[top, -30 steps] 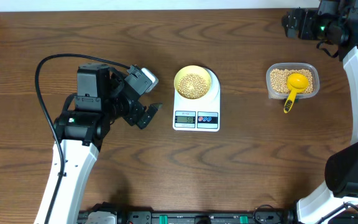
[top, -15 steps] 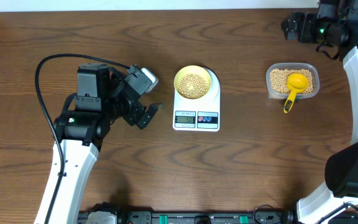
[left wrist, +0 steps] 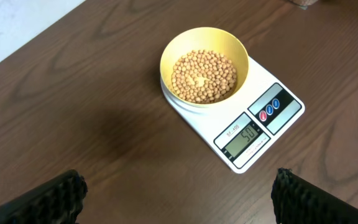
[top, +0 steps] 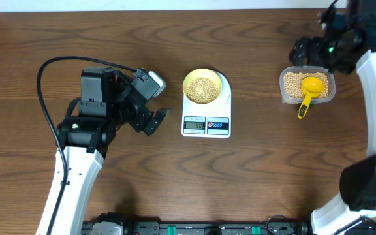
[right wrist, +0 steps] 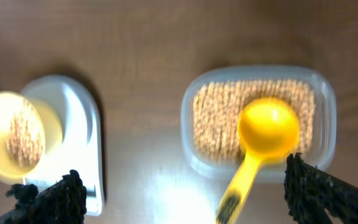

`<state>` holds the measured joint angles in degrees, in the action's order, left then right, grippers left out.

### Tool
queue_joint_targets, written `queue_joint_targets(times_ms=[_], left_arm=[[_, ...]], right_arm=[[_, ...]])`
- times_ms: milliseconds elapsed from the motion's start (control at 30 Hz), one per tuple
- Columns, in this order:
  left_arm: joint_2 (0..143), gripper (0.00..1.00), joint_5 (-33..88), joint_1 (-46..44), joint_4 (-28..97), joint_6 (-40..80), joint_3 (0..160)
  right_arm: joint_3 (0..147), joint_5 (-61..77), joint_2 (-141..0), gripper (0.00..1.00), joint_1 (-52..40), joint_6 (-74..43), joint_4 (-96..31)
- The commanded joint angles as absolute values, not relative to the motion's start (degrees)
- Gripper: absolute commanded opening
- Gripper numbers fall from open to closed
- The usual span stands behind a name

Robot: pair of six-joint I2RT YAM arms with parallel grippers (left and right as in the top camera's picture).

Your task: Scoop item into bowl and weigh 50g on scale

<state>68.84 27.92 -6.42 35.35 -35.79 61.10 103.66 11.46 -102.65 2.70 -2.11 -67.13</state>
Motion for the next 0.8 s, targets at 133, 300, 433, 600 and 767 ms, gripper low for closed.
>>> queue_joint_targets(times_ms=[133,300,433,600,767], left_arm=[[68.6,0.97,27.5,-6.1,35.2,-35.1,60.4],[68.6,0.97,27.5,-6.1,35.2,-35.1,60.4],[68.6,0.97,27.5,-6.1,35.2,-35.1,60.4],[68.6,0.97,27.5,-6.1,35.2,-35.1,60.4],[68.6,0.97,27.5,-6.1,35.2,-35.1,60.4]], right_arm=[[103.0,2.9,-84.9,0.99,-5.5,2.0,-74.6],[93.7,3.0,-71.0,0.99,-4.5,10.7,-68.5],[80.1,3.4,-58.0,0.99,-1.4,11.9,-56.2],[62.8,3.7,-44.1,0.99,2.3,11.9,-41.0],[46.7,5.1,-33.5,0.99,2.7,11.9,-27.4]])
